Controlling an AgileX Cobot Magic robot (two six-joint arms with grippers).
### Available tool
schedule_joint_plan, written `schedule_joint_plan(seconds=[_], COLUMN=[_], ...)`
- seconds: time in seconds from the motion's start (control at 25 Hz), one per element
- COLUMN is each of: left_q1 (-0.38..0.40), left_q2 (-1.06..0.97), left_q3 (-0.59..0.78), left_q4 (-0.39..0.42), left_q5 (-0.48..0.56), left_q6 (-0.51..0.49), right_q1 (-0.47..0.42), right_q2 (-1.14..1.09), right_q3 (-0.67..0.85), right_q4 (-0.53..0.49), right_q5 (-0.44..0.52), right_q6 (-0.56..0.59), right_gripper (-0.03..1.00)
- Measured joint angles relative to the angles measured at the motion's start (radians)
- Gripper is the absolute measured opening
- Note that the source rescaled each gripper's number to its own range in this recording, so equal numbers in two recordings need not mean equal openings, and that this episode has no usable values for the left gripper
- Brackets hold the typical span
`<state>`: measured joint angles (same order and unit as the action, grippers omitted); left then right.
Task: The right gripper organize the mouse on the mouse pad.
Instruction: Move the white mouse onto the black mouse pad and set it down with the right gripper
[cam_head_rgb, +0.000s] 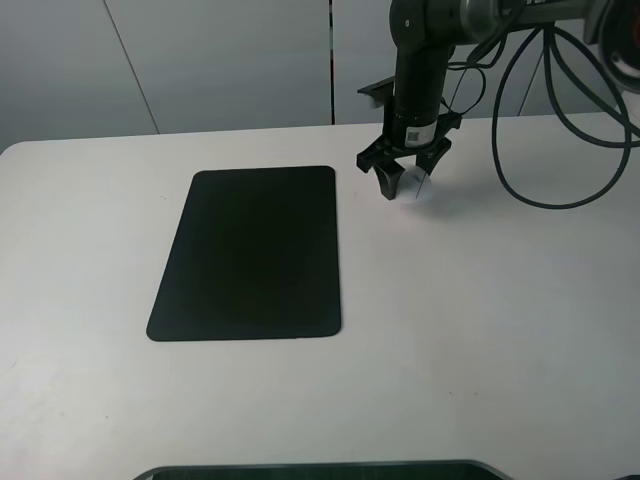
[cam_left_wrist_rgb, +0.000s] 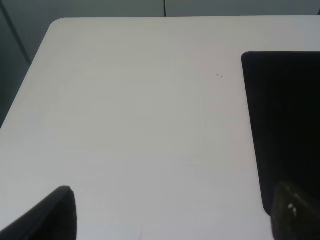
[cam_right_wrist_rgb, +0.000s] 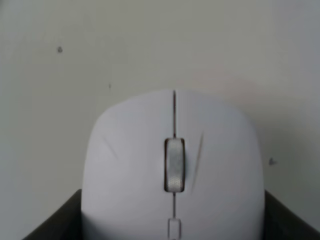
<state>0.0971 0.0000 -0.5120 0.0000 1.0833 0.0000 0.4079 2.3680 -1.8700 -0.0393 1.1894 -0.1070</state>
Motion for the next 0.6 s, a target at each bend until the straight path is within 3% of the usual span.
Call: schedule_joint_plan(seconds=[0.24, 0.6], left_q1=[0.000, 0.000], left_q2=[0.000, 0.000], left_q3=[0.000, 0.000], left_q4=[0.000, 0.000], left_q5=[0.000, 0.000], left_q6=[0.000, 0.000], right_q1=[0.016, 0.125], right_q2=[-0.020, -0.050], right_q3=[-0.003, -0.015], right_q4=[0.002, 0.002], right_q5=[0.014, 0.027], right_q6=[0.081, 0.219], right_gripper=[0.01, 0.01])
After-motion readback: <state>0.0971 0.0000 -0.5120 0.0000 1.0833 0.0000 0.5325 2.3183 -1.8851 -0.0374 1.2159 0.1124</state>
